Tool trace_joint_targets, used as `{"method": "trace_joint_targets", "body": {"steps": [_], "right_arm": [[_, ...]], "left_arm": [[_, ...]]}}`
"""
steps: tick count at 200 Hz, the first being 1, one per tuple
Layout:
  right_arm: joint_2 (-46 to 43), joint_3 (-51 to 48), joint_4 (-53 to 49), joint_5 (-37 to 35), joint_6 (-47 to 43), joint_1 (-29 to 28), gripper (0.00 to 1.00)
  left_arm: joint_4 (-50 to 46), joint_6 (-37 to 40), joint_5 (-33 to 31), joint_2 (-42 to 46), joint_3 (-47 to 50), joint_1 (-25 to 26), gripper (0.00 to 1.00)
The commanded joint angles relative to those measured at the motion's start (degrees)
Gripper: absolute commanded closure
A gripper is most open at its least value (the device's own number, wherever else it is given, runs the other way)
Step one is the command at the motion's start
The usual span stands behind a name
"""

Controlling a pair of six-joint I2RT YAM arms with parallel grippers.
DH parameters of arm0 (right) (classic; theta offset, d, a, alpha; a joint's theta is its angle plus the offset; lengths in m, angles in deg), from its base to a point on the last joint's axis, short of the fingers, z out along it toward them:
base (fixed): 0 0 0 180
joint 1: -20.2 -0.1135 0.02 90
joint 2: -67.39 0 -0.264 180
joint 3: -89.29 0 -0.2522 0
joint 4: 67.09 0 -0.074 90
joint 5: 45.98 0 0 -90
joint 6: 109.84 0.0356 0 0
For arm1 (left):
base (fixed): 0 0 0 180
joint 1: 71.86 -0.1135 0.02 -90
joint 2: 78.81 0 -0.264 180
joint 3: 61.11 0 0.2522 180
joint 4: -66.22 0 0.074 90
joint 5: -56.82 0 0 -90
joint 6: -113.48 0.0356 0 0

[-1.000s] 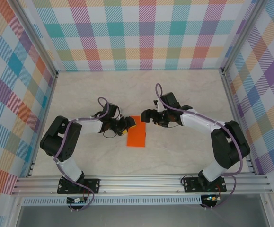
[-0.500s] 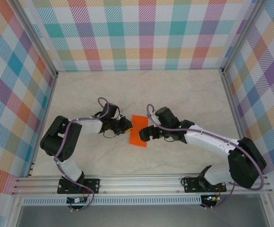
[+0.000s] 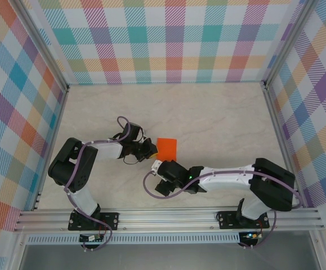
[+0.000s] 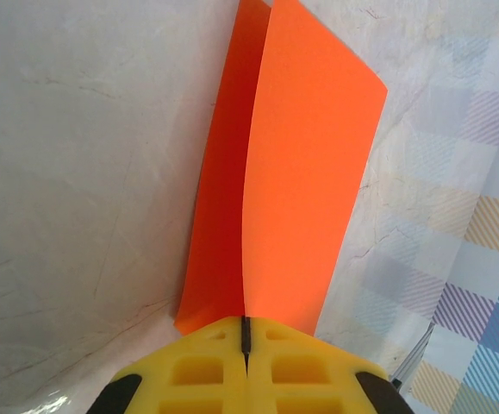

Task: Fold a paper plane with a square sheet of paper (fold left side to right side)
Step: Third fold the triangle at the center of the table.

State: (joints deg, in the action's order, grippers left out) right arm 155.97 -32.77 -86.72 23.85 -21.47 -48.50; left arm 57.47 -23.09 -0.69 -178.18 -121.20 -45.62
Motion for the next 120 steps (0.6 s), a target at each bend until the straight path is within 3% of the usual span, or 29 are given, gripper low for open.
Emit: {"method": "trace_joint_targets", "body": {"steps": [1, 52, 120], "right_arm": [[3.66, 4.11, 3.12, -5.72, -6.51, -0.38, 0.09], [10.55, 9.3, 5.04, -9.52, -8.47, -0.29, 0.2], [9.96, 9.1, 2.85, -11.16, -7.01, -0.26, 0.81]], "left_arm": [[-0.44, -0.32, 0.14, 0.61, -0.57, 0.64, 0.97], [-0.62, 0.0, 0.16, 0.33, -0.84, 0.79, 0.98], [-2.37, 1.73, -0.18, 0.14, -1.39, 0.74, 0.96]]}}
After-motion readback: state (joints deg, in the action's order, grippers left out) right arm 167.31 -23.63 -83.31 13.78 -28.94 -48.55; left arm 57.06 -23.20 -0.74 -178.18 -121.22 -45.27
